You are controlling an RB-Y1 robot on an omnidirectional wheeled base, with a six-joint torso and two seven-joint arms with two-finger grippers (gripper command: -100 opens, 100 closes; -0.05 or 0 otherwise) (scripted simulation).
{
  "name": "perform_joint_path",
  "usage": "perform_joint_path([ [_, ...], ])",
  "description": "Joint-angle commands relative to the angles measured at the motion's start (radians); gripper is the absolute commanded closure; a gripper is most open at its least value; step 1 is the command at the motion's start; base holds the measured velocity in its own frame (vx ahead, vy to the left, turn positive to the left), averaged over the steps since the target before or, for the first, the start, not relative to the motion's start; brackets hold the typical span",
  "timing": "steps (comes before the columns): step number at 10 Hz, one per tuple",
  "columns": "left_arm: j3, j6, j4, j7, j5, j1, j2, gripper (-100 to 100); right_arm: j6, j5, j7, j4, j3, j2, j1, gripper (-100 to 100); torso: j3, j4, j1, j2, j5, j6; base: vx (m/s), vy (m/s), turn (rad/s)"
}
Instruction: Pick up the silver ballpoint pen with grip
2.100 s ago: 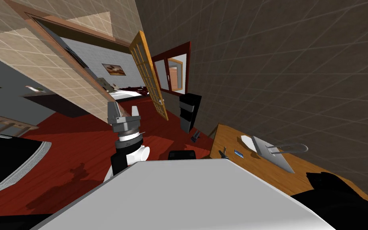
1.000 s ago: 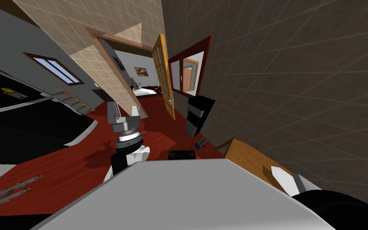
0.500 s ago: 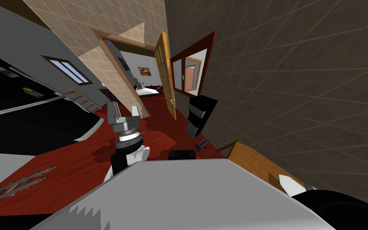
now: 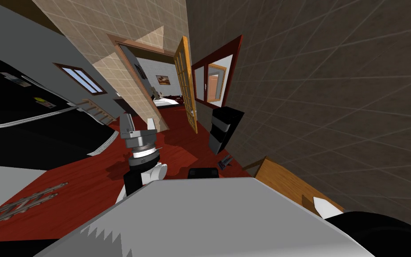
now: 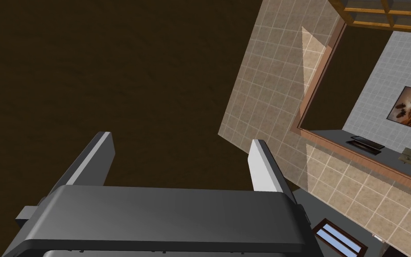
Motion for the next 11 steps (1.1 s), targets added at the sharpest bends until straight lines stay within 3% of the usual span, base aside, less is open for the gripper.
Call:
perform_joint_path([
  [1,0.000,0.000,0.000,0.000,0.000,0.000,0.000,0,0.000,0.000,0.000,0.000,0.000,0.000,0.000,100,0.000,0.000,0.000,0.000,0.000,0.000,0.000,0.000,0.000],
  [4,0.000,0.000,0.000,0.000,0.000,0.000,0.000,0,0.001,0.000,0.000,0.000,0.000,0.000,0.000,100,0.000,0.000,0.000,0.000,0.000,0.000,0.001,0.001,0.004],
  [5,0.000,0.000,0.000,0.000,0.000,0.000,0.000,0,0.001,0.000,0.000,0.001,0.000,0.000,0.000,0,0.000,0.000,0.000,0.000,0.000,0.000,0.000,0.000,0.000],
  [6,0.000,0.000,0.000,0.000,0.000,0.000,0.000,0,0.003,-0.001,-0.003,-0.037,-0.003,-0.009,0.032,100,0.000,0.000,0.000,0.000,0.000,0.000,0.008,-0.008,-0.045],
  [9,0.000,0.000,0.000,0.000,0.000,0.000,0.000,0,0.008,-0.004,-0.010,-0.093,-0.006,-0.027,0.081,100,0.000,0.000,0.000,0.000,0.000,0.000,0.014,-0.001,-0.047],
  [10,0.000,0.000,0.000,0.000,0.000,0.000,0.000,0,0.006,-0.003,-0.007,-0.079,-0.006,-0.022,0.069,100,0.000,0.000,0.000,0.000,0.000,0.000,0.004,0.000,-0.011],
  [11,0.000,0.000,0.000,0.000,0.000,0.000,0.000,0,0.006,-0.003,-0.007,-0.080,-0.006,-0.023,0.071,0,0.000,0.000,0.000,0.000,-0.001,0.000,0.000,0.000,0.000],
])
